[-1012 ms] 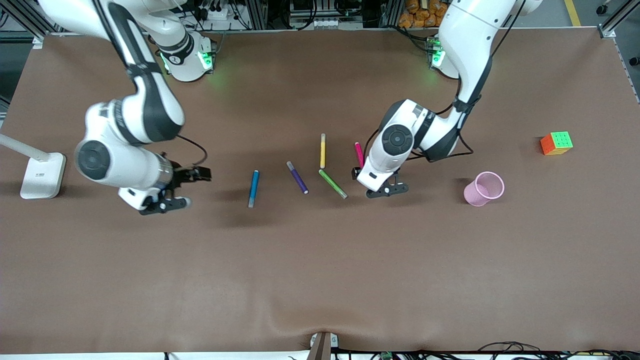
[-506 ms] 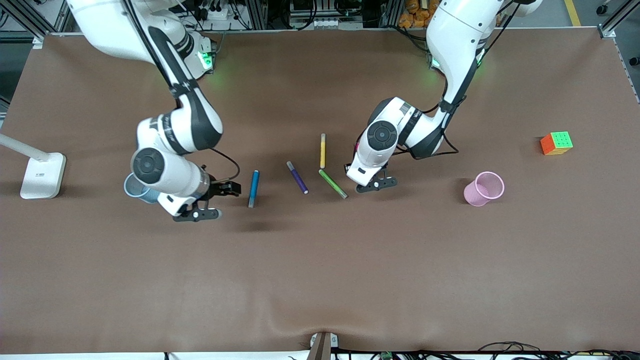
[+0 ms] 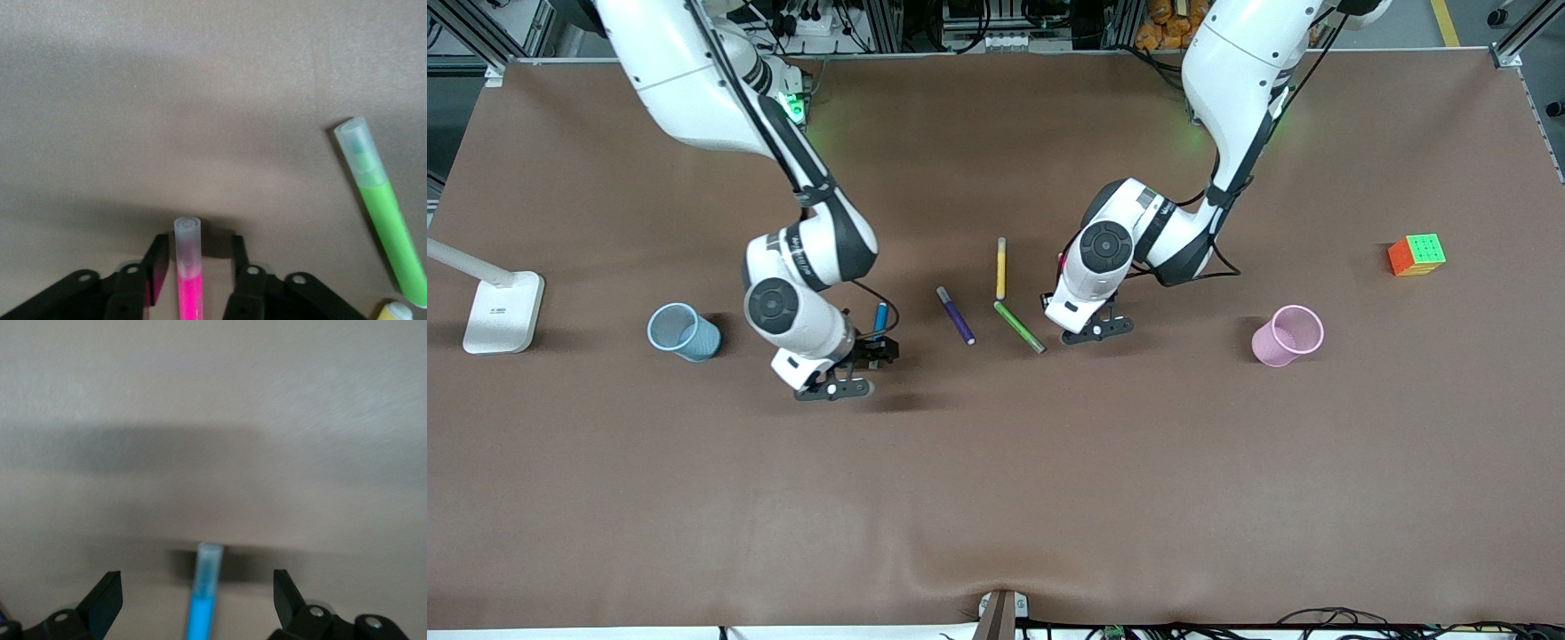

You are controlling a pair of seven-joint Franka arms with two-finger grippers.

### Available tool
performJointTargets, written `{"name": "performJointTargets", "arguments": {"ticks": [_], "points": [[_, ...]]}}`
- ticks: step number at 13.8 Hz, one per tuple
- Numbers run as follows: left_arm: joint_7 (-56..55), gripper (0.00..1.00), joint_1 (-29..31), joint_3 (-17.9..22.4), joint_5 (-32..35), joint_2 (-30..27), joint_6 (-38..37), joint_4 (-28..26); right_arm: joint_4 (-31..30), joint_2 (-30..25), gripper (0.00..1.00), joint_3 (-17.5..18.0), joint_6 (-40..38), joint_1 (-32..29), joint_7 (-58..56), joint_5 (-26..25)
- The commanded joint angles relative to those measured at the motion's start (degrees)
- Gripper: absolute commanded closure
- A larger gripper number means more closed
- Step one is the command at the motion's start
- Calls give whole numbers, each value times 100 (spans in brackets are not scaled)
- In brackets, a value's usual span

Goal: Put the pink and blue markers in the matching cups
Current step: 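Lower and close the left gripper on the pink marker while the right grasps blue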

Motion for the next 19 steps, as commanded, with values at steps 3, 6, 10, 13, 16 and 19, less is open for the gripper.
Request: {"name": "performJointTargets", "arguments": {"ticks": [3, 6, 10, 13, 16, 19], "points": [[-112, 100, -17, 34, 26, -36, 154, -59, 81, 100, 0, -130, -50, 145, 424, -365], [-112, 100, 53, 42, 17, -229, 58, -42, 20, 135, 0, -130, -50, 162, 433, -347], [-103, 100, 62, 235, 43, -808, -408, -16, 11, 143, 0, -130, -32, 180, 433, -321], [-103, 100, 167, 385, 734, -1169, -689, -59, 11, 152, 0, -121, 3, 189, 433, -321], [-34, 100, 562, 359, 1203, -1582, -1015, -68, 2, 170, 0, -130, 21, 206, 433, -312], [-24, 100, 677, 368, 1204, -1750, -1015, -59, 2, 179, 73, -130, 21, 224, 416, -321]]}}
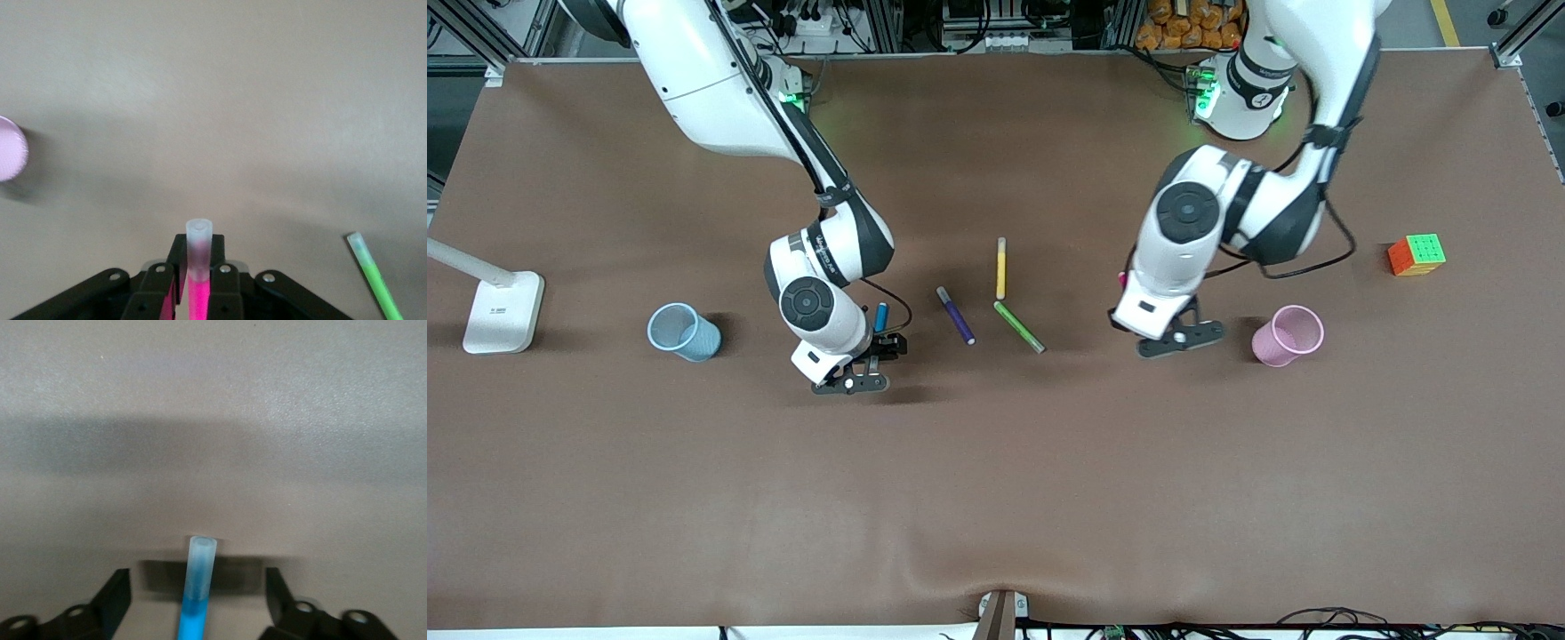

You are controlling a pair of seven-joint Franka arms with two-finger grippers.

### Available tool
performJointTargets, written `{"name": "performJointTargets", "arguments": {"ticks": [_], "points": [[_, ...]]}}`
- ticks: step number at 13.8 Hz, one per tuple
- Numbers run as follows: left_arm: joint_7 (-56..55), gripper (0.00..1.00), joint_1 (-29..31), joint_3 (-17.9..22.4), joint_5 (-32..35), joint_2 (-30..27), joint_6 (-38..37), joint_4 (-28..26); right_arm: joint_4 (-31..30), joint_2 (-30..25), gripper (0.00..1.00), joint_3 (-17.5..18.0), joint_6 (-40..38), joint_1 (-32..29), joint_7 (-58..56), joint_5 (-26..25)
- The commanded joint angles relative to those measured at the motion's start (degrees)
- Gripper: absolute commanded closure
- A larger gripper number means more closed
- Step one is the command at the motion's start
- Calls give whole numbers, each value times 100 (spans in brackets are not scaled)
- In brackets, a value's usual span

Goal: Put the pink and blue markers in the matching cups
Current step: 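Carry the pink marker to the pink cup while the right carries blue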

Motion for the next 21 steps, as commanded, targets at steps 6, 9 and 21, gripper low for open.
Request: {"name": "performJointTargets", "arguments": {"ticks": [6, 9, 21], "points": [[531, 100, 496, -36, 334, -640, -26, -114, 18, -12, 100, -23, 37, 42, 15, -25], [584, 100, 540, -45, 765, -964, -25, -228, 26, -231, 100, -23, -24, -28, -615, -33], [2562, 100, 1788, -54, 1723, -2073, 2961, -2547, 237, -1409, 100, 38, -910, -1461, -6485, 806]]}}
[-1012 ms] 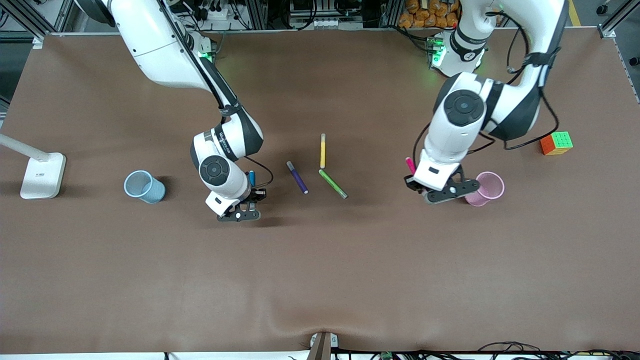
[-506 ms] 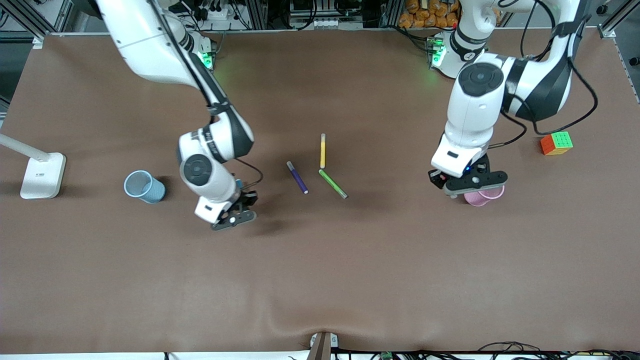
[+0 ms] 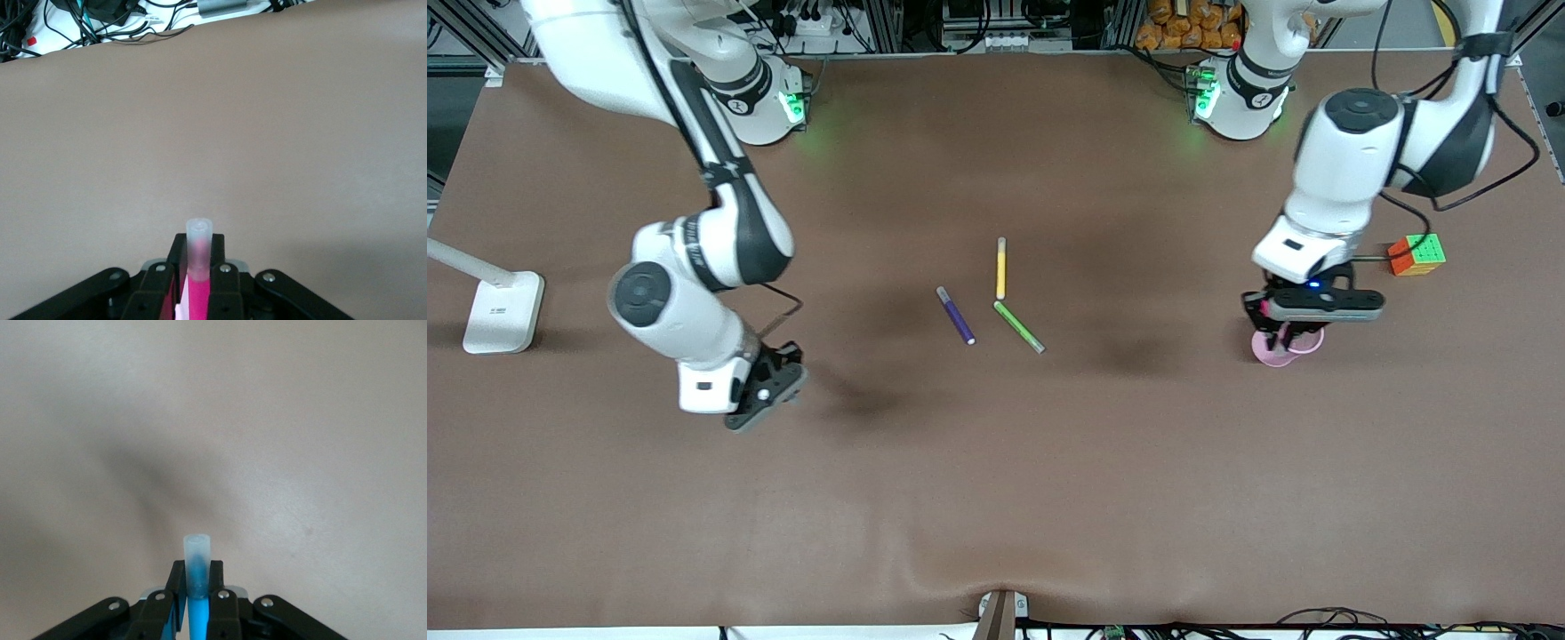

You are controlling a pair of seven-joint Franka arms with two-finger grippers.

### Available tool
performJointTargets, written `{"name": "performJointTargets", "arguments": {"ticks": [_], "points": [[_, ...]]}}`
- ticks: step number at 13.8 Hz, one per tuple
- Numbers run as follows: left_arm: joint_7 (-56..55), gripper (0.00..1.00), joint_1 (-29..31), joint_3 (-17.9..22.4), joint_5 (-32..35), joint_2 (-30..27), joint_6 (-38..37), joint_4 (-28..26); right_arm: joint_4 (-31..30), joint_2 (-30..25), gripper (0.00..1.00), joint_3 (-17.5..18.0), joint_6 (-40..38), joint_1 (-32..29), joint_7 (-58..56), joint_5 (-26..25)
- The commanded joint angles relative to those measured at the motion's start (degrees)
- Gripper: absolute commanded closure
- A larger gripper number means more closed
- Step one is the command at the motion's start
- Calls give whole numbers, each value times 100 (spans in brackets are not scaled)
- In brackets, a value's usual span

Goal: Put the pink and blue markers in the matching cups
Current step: 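Carry the pink marker to the pink cup while the right carries blue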

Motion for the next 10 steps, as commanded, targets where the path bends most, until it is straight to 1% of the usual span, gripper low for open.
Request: {"name": "performJointTargets", "arguments": {"ticks": [1, 2, 3, 4, 6, 7, 9, 10], "points": [[25, 100, 279, -50, 460, -149, 659, -465, -59, -248, 100, 121, -438, -284, -1196, 848], [25, 100, 690, -84, 898, -78, 985, -519, -50, -283, 100, 121, -561, -398, -1574, 1025], [16, 100, 929, -94, 1285, 35, 1215, -546, -50, -292, 100, 138, -685, -547, -1935, 1140], [16, 100, 1053, -94, 1420, 115, 1417, -598, -33, -344, 100, 138, -808, -688, -2286, 1324], [7, 100, 1090, -94, 1447, 159, 1542, -695, 80, -397, 100, 121, -1377, -916, -3024, 1982], [7, 100, 1090, -85, 1456, 212, 1620, -678, 186, -389, 100, 112, -1824, -1039, -3341, 2185], [-1, 100, 1177, -85, 1456, 379, 1936, -669, 318, -389, 100, 120, -2484, -1355, -3773, 2363], [-45, 100, 1178, -85, 1456, 432, 1946, -678, 371, -371, 100, 121, -2705, -1557, -4123, 2433]]}}
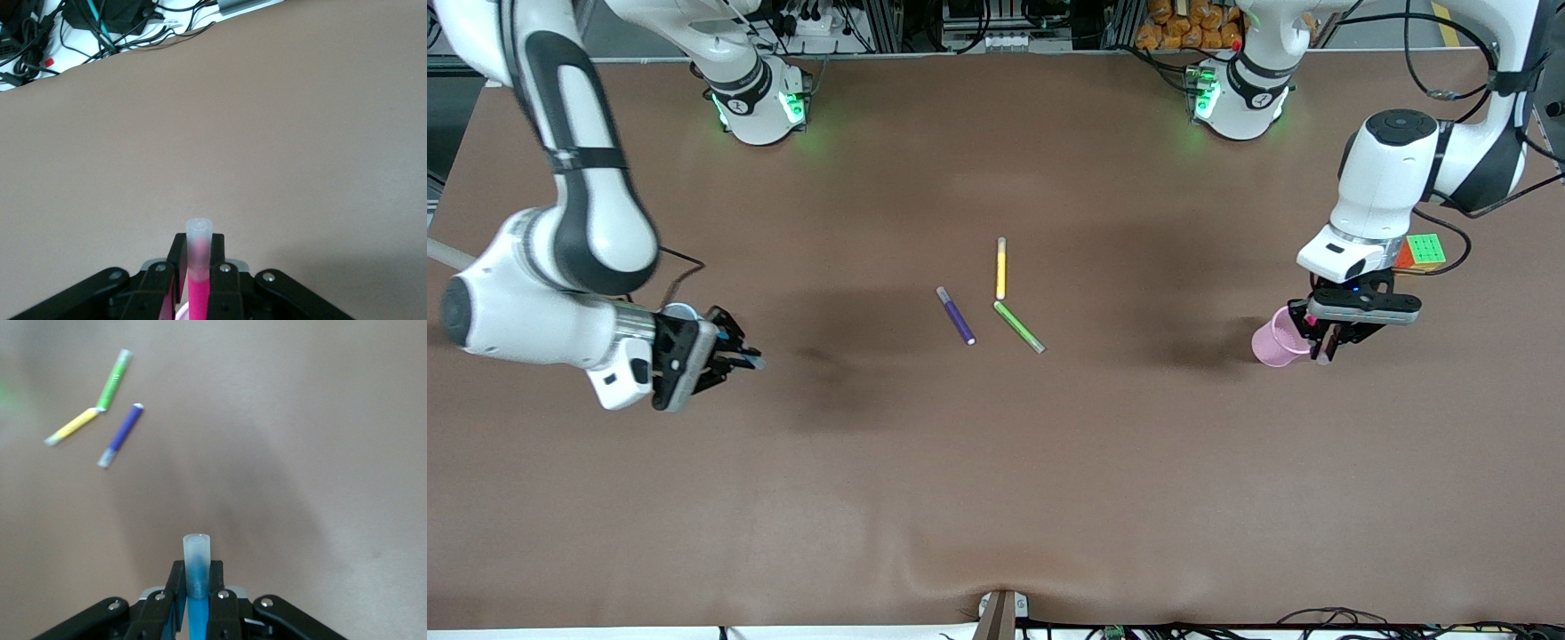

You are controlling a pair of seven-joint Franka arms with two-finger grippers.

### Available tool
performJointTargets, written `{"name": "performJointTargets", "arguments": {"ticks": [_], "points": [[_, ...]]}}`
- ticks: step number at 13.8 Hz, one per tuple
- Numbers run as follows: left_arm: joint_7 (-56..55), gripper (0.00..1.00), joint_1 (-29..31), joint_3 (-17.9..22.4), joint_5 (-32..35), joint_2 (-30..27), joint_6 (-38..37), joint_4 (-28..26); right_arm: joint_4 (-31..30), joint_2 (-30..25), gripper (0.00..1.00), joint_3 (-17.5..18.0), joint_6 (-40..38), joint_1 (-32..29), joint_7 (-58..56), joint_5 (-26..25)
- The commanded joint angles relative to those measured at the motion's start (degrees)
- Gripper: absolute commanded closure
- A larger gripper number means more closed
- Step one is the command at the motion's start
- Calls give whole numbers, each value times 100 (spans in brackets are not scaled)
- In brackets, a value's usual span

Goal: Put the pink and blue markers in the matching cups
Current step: 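Carry the pink marker to the pink cup while the right carries blue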

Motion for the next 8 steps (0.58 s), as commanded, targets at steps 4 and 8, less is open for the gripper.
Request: {"name": "performJointTargets", "arguments": {"ticks": [4, 8], "points": [[-100, 100, 222, -47, 169, 355, 434, -28, 159, 86, 100, 106, -1010, -1105, -1808, 738], [-100, 100, 249, -47, 169, 540, 460, -37, 151, 271, 100, 98, -1503, -1562, -2337, 826]]}}
